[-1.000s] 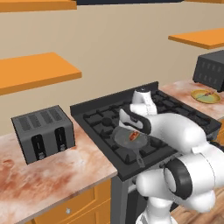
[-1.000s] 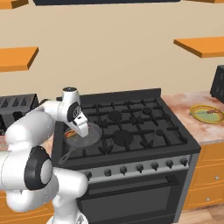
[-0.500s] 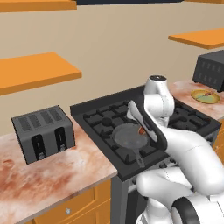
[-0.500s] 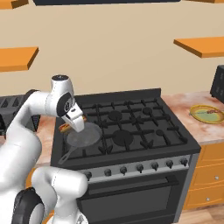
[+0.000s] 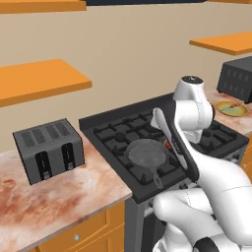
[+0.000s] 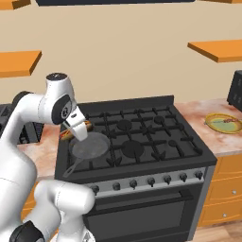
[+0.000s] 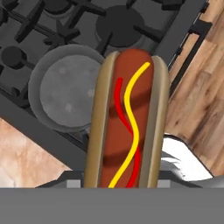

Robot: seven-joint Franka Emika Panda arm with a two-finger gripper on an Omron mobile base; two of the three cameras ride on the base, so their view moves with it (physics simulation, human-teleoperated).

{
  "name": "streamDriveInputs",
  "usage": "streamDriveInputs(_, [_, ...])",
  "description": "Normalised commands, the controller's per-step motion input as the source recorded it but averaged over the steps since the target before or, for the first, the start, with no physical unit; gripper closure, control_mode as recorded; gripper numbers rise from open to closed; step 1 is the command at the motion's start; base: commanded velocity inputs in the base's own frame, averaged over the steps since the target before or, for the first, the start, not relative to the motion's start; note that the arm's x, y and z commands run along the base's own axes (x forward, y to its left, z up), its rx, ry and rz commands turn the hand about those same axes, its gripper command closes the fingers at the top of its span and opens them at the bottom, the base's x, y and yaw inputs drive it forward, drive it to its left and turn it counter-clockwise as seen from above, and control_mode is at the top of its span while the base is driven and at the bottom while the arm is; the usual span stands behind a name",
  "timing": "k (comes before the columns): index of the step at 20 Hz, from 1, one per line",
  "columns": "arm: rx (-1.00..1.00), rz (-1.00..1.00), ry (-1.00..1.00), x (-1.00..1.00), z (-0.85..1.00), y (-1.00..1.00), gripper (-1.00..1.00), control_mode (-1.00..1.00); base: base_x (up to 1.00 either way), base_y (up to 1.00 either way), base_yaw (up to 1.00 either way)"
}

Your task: Place the cold items (potato and mango) from the fridge in one tupperware on the dining counter. Place the warm items (hot dog and kebab skewer) in the stove area in another tupperware.

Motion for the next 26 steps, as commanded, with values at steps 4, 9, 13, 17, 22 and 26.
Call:
streamDriveInputs(4, [0.0, -0.09, -0.07, -0.35, 0.3, -0.11, 1.0, -1.0, 0.0, 0.0, 0.0])
streamDriveInputs(9, [0.0, -0.04, -0.18, -0.46, 0.49, -0.11, 1.0, -1.0, 0.0, 0.0, 0.0])
streamDriveInputs(13, [-0.01, 0.0, -0.28, -0.39, 0.55, 0.09, 1.0, -1.0, 0.0, 0.0, 0.0])
streamDriveInputs(17, [-0.06, 0.07, -0.36, -0.24, 0.53, 0.17, 1.0, -1.0, 0.0, 0.0, 0.0])
streamDriveInputs(22, [-0.07, 0.08, -0.31, -0.24, 0.61, 0.08, 1.0, -1.0, 0.0, 0.0, 0.0])
streamDriveInputs(26, [-0.01, 0.01, -0.07, -0.09, 0.15, 0.0, 1.0, 1.0, -0.49, 0.03, 0.01])
